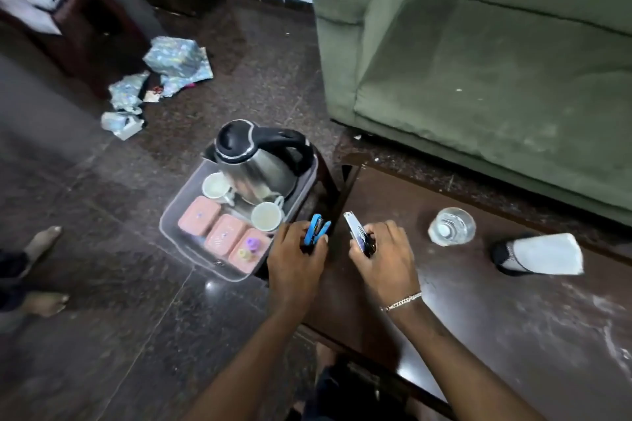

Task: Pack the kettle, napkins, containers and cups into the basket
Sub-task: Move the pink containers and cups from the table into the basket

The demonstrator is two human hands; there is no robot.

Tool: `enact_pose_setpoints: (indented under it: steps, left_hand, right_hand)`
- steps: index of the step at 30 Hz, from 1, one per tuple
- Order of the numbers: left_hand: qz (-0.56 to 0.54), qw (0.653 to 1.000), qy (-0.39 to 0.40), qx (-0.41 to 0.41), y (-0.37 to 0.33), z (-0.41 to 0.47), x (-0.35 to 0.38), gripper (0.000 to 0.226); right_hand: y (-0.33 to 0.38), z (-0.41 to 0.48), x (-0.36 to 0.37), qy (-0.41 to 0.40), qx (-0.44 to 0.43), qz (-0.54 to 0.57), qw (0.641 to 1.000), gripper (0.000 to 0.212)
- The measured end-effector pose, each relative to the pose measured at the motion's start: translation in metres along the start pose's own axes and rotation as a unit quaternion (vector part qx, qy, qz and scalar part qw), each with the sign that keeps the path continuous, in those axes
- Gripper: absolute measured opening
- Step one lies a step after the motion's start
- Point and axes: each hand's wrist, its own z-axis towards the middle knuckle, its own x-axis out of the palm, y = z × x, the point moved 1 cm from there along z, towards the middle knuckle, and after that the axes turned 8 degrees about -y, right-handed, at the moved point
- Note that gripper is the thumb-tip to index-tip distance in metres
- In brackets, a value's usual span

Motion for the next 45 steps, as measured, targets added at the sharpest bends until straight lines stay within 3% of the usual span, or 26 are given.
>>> enact_pose_setpoints:
  steps: [6, 11, 17, 20, 28, 39, 45]
  left_hand:
    - [0.048, 0.998, -0.036, -0.011, 0.061, 0.044, -0.063, 0.031]
    - [0.113, 0.992, -0.049, -0.03, 0.12, 0.084, -0.104, 0.032]
    - [0.18, 0.983, 0.0, -0.043, 0.175, 0.135, -0.125, 0.029]
    - [0.202, 0.978, 0.035, -0.046, 0.196, 0.158, -0.123, 0.028]
    - [0.235, 0.969, 0.079, 0.0, 0.22, 0.189, -0.106, 0.023]
    - [0.218, 0.972, 0.085, 0.006, 0.227, 0.193, -0.1, 0.03]
    - [0.205, 0.974, 0.091, -0.008, 0.223, 0.194, -0.107, 0.037]
  right_hand:
    - [0.074, 0.003, 0.051, 0.033, -0.062, 0.053, 0.996, 0.019]
    - [0.126, 0.006, 0.094, 0.093, -0.087, 0.055, 0.99, 0.033]
    - [0.182, 0.008, 0.148, 0.207, -0.085, 0.039, 0.974, 0.053]
    - [0.202, 0.007, 0.175, 0.224, -0.09, -0.017, 0.97, 0.062]
    - [0.214, 0.013, 0.224, 0.24, -0.048, -0.091, 0.965, 0.051]
    - [0.211, 0.011, 0.237, 0.254, -0.04, -0.083, 0.963, 0.05]
    - [0.209, 0.016, 0.224, 0.26, -0.043, -0.055, 0.963, 0.059]
